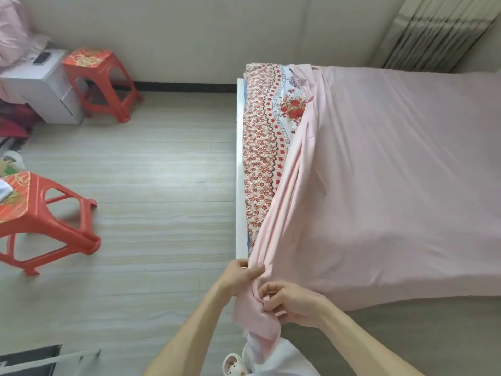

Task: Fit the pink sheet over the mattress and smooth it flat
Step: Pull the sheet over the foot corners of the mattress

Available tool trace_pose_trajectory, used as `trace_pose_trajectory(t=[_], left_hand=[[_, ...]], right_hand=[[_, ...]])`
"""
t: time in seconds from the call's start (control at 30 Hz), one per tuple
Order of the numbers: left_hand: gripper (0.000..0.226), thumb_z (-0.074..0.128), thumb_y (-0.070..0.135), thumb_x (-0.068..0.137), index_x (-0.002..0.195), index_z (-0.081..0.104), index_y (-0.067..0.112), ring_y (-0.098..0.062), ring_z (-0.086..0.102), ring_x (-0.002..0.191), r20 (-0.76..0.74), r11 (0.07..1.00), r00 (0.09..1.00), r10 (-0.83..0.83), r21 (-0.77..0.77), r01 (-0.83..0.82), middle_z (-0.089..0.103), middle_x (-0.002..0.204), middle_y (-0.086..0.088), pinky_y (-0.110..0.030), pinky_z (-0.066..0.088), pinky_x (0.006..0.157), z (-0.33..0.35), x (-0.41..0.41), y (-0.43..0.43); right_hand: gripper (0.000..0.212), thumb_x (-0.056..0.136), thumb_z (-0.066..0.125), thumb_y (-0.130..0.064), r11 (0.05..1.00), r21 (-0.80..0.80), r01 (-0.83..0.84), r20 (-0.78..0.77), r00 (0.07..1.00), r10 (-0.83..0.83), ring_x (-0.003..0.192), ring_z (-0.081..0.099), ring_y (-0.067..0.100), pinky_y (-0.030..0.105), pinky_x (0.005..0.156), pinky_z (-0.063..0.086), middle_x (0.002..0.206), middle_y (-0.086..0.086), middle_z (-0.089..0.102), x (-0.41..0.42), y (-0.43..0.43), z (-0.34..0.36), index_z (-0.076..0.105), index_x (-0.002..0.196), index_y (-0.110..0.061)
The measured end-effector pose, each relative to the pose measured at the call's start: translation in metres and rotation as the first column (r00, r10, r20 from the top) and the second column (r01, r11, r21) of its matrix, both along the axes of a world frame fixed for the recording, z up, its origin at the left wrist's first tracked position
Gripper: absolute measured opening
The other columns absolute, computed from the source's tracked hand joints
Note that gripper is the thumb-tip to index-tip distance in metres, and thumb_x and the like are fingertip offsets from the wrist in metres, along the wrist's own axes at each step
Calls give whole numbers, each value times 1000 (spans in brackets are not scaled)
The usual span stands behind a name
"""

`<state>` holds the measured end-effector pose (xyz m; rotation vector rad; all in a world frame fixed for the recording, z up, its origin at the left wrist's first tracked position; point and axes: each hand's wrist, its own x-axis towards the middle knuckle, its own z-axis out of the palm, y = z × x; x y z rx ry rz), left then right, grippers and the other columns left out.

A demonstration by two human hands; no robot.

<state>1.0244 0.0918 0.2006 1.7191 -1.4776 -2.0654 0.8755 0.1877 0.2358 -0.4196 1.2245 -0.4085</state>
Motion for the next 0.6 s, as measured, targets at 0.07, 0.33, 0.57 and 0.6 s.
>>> trace_pose_trajectory(t=[0.07, 0.33, 0.57, 0.6], left_hand=[[45, 79, 44, 77, 94, 68, 3, -12, 51, 58, 92, 996, 995, -40, -78, 47, 58, 71, 0, -22, 39, 49, -1, 7, -7], [33, 76, 32, 77, 74, 46, 19, -14, 66, 47, 390, 938, 908, -151, -234, 256, 69, 70, 1, -30, 51, 55, 0, 54, -36], [34, 83, 22, 68, 67, 49, 19, -23, 69, 59, 217, 894, 880, -423, -60, 444, 73, 72, -7, -38, 52, 60, -7, 76, -49], [30, 83, 21, 68, 68, 53, 18, -23, 68, 60, 182, 874, 864, -470, -38, 484, 73, 72, -5, -35, 53, 62, -7, 79, -56]], right_hand=[[25, 82, 59, 0, 999, 30, -41, -48, 998, 42, 72, 58, 11, 24, 64, 43, 78, -5, 63, -3, -3, -6, 62, 84, -25], [23, 85, 57, -33, 946, -144, -291, -731, 675, 96, 94, 65, 19, 31, 80, 49, 95, -1, 72, 21, -38, -41, 70, 92, -15], [58, 74, 60, -73, 967, -225, -119, -748, 657, -93, 97, 60, 13, 33, 83, 50, 102, -9, 63, 52, -95, -29, 58, 103, -23], [66, 69, 60, -77, 970, -195, -145, -768, 637, -60, 98, 60, 16, 33, 80, 49, 103, -8, 62, 60, -102, -32, 57, 105, -22]])
